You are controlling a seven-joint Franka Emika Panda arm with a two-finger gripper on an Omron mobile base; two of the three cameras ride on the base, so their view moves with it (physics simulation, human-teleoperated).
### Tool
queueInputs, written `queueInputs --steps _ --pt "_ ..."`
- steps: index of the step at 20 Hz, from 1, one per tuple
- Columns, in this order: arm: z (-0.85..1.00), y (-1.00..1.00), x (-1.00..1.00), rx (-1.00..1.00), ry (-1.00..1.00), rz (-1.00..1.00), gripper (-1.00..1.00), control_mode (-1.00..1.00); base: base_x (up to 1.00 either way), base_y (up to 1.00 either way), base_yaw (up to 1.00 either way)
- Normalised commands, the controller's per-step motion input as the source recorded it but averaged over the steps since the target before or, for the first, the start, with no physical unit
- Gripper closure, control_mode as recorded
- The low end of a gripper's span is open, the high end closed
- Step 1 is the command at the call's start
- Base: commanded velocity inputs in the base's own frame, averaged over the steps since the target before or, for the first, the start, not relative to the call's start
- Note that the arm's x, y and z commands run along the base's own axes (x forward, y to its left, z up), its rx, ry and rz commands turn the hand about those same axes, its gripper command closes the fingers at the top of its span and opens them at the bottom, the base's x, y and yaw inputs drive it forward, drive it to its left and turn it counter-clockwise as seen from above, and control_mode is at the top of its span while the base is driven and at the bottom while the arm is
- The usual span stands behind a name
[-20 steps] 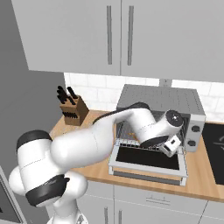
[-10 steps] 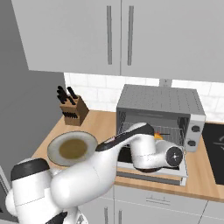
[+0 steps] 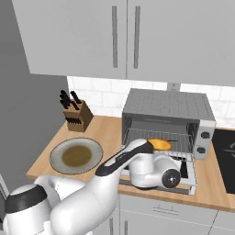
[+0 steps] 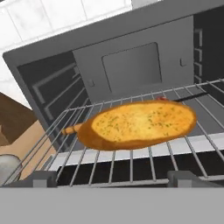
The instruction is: Pick up the kebab skewer and baguette bread, and place them inside the toaster oven. Close the toaster oven door and start by setting the timer.
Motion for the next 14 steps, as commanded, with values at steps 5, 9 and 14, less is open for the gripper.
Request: queueInputs --steps 5,9,14 --pt "0.0 -0.01 -0.1 -0.13 0.0 0.07 -1.0 -1.0 0.0 0.0 0.0" --pt "0.0 0.0 -0.19 -0.09 0.1 0.02 -1.0 -1.0 0.0 0.0 0.0" --pt "0.0 -0.1 -0.23 -0.06 0.12 0.0 -1.0 -1.0 0.0 0.0 0.0"
